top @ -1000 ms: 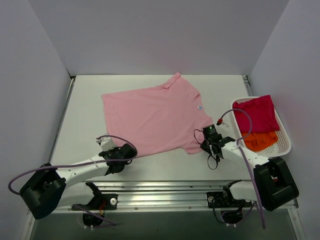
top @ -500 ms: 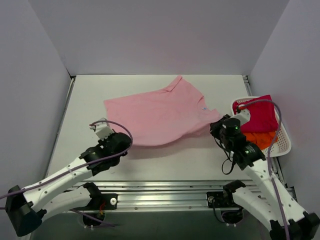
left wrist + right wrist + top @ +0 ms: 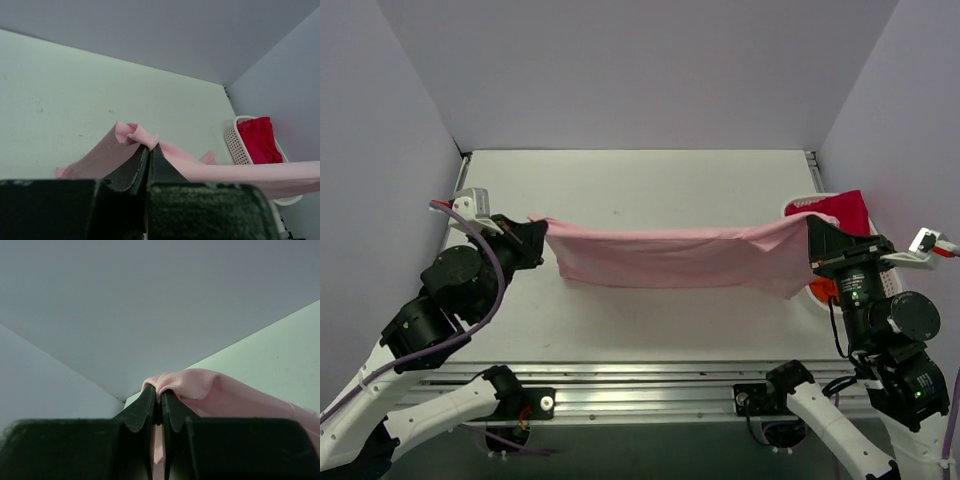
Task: Fold and stack the t-shirts
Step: Flatten the tshirt out
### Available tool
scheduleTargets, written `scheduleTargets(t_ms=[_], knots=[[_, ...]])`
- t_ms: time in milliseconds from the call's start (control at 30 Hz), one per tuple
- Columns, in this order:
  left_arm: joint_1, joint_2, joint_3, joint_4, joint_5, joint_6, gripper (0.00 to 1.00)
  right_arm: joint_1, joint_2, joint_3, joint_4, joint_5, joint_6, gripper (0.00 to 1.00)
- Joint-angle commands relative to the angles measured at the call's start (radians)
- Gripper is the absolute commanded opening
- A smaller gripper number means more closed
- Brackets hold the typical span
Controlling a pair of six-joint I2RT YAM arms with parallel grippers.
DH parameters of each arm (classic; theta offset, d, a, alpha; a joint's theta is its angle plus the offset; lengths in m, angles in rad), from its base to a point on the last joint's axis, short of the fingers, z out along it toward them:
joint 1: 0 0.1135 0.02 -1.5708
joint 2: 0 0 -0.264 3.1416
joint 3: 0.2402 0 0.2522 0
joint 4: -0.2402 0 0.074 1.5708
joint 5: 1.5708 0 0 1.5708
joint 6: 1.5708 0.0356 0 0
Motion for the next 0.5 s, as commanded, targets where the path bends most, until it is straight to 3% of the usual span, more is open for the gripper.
scheduleTargets(t_ms=[0,133,233,400,467], knots=[[-0.002,0.065,0.126,0.053,0.03,0.139,0.02,-0.003,0.071,0.067,0.078,0.044,-0.003,0.0],[0.01,0.194,0.229,0.123,0.01,0.211,0.02,-0.002,0.263,0.143,0.13,0.115,0.006,0.0],[0.102,0.3,0.315,0.133,0.064,0.208,0.02,-0.003,0.47,0.235,0.166,0.121,0.013,0.0],[0.435,0.462,0.39,0.179,0.356,0.139,0.02,-0.011,0.787,0.421,0.236,0.148,-0.02,0.0],[0.504,0.57,0.415,0.2,0.407,0.141,0.02,-0.051,0.926,0.487,0.253,0.141,-0.032,0.0]])
